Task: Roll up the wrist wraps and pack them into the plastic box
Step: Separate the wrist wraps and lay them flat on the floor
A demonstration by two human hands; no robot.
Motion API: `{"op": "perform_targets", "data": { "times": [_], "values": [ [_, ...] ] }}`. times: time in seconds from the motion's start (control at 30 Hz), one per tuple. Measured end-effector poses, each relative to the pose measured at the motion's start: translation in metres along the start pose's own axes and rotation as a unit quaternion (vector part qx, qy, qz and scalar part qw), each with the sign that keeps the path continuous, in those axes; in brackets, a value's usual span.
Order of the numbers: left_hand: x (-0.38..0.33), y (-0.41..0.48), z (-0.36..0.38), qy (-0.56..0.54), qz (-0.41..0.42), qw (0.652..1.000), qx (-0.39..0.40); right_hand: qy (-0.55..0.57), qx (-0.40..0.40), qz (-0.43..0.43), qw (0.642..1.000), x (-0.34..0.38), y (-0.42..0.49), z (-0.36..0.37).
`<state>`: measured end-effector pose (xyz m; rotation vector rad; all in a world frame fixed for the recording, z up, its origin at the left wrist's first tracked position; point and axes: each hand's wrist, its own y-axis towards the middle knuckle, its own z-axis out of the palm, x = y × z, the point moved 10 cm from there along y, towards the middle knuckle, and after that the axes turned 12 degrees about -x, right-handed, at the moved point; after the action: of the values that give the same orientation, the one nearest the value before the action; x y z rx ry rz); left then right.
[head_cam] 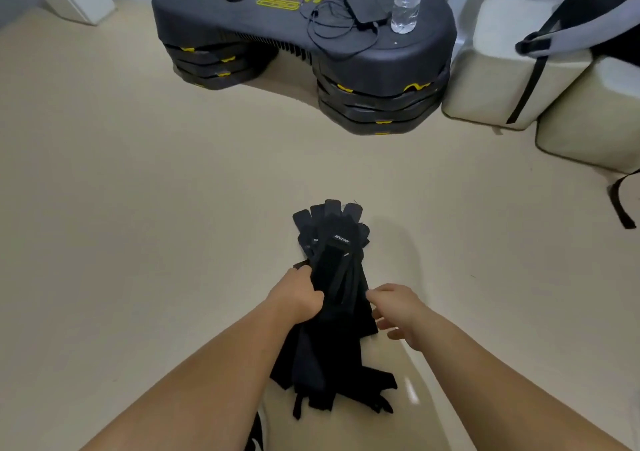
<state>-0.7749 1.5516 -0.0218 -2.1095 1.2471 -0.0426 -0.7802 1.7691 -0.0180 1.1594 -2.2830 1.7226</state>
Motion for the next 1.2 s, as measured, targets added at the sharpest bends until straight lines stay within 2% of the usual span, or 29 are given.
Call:
{"op": "perform_targets", "data": {
  "times": [0.13, 0.27, 0.4, 0.5, 0.57, 0.67, 0.77, 0.8, 0.83, 0.87, 0.97, 1.0, 1.2],
  "values": [
    [0.000, 0.027, 0.013, -0.037, -0.003, 0.997, -0.061, 0.086, 0.007, -0.015, 0.996, -0.001, 0.026, 0.022],
    [0.002, 0.044, 0.014, -0.053, -0.014, 0.988, -0.143, 0.236, 0.016, 0.067, 0.969, -0.014, 0.051, 0.037],
    [-0.007, 0.052, 0.010, -0.066, -0.012, 0.984, -0.165, 0.215, 0.064, 0.079, 0.971, -0.018, 0.067, 0.054],
    [-0.035, 0.043, 0.003, -0.038, 0.053, 0.980, -0.189, 0.234, 0.110, 0.074, 0.963, -0.016, 0.071, 0.067],
    [-0.054, 0.032, 0.012, -0.084, 0.089, 0.982, -0.147, 0.258, 0.130, 0.065, 0.955, -0.010, 0.073, 0.069],
    [-0.078, 0.010, 0.046, -0.166, 0.110, 0.980, 0.000, 0.315, 0.133, 0.053, 0.938, 0.003, 0.070, 0.057],
    [-0.083, -0.007, 0.074, -0.222, 0.089, 0.963, 0.127, 0.342, 0.053, 0.045, 0.937, 0.008, 0.080, 0.031],
    [-0.080, -0.008, 0.075, -0.242, 0.070, 0.957, 0.140, 0.337, 0.021, 0.043, 0.940, 0.008, 0.084, 0.021],
    [-0.074, -0.004, 0.070, -0.255, 0.051, 0.957, 0.125, 0.331, -0.002, 0.041, 0.943, 0.007, 0.088, 0.014],
    [-0.065, 0.005, 0.059, -0.256, 0.035, 0.963, 0.078, 0.329, -0.020, 0.041, 0.943, 0.006, 0.091, 0.008],
    [-0.024, 0.033, 0.021, -0.177, -0.010, 0.979, -0.104, 0.344, -0.033, 0.041, 0.938, 0.005, 0.094, 0.000],
    [-0.015, 0.040, 0.015, -0.161, -0.025, 0.978, -0.128, 0.339, -0.032, 0.045, 0.939, 0.003, 0.095, 0.000],
    [-0.004, 0.056, 0.027, -0.162, -0.076, 0.973, -0.145, 0.314, -0.013, 0.044, 0.948, -0.005, 0.098, 0.011]
  ]
}}
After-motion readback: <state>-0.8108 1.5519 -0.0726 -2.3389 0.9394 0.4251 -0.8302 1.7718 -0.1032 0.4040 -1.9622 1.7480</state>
